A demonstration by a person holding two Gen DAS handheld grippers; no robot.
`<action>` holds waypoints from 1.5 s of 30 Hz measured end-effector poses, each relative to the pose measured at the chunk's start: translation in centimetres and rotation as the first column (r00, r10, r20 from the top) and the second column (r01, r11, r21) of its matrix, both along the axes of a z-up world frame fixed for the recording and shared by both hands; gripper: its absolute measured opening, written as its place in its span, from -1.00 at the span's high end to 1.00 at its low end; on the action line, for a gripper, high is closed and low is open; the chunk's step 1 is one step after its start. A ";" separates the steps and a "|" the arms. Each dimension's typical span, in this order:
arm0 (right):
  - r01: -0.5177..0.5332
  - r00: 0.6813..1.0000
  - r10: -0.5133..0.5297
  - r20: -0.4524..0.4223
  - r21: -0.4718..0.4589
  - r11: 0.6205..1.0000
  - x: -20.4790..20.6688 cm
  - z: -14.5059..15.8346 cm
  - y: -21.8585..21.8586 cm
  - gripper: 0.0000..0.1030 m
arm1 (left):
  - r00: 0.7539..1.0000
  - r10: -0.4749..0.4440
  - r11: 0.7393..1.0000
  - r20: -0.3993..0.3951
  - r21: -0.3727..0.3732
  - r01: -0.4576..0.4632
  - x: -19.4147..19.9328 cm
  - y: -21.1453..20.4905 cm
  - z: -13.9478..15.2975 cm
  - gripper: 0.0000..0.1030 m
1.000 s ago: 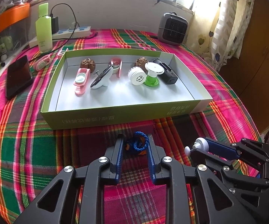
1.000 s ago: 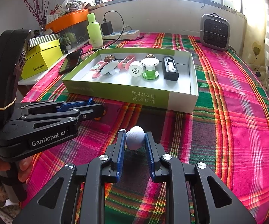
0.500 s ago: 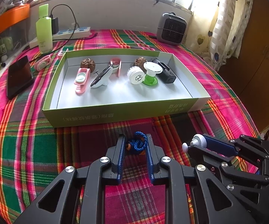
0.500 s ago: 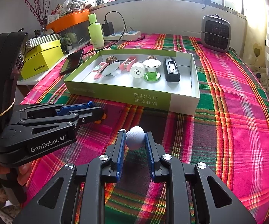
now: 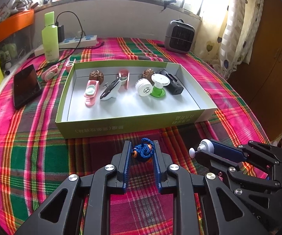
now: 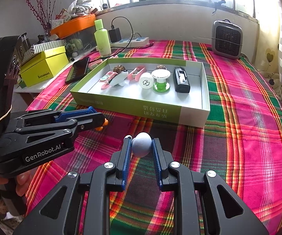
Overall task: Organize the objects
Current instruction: 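Carry the keychain and white ball into the box with both grippers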
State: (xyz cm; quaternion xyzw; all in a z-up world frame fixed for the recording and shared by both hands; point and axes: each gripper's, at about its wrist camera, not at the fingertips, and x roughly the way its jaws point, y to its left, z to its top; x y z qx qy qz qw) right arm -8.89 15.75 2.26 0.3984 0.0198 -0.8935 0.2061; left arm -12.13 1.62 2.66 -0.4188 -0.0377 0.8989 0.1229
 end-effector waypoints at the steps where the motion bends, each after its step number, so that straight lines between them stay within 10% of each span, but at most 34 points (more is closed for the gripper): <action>1: -0.001 1.000 0.001 -0.004 -0.002 1.000 0.0 0.1 0.0 0.56 | 1.000 0.001 1.000 -0.004 0.000 -0.001 0.0 0.0 0.2 0.63; 45: 0.038 0.998 -0.038 -0.053 -0.003 0.999 -7.2 2.1 -0.3 0.56 | 0.998 0.021 1.000 -0.053 -0.010 -0.022 -6.1 -0.7 1.8 0.63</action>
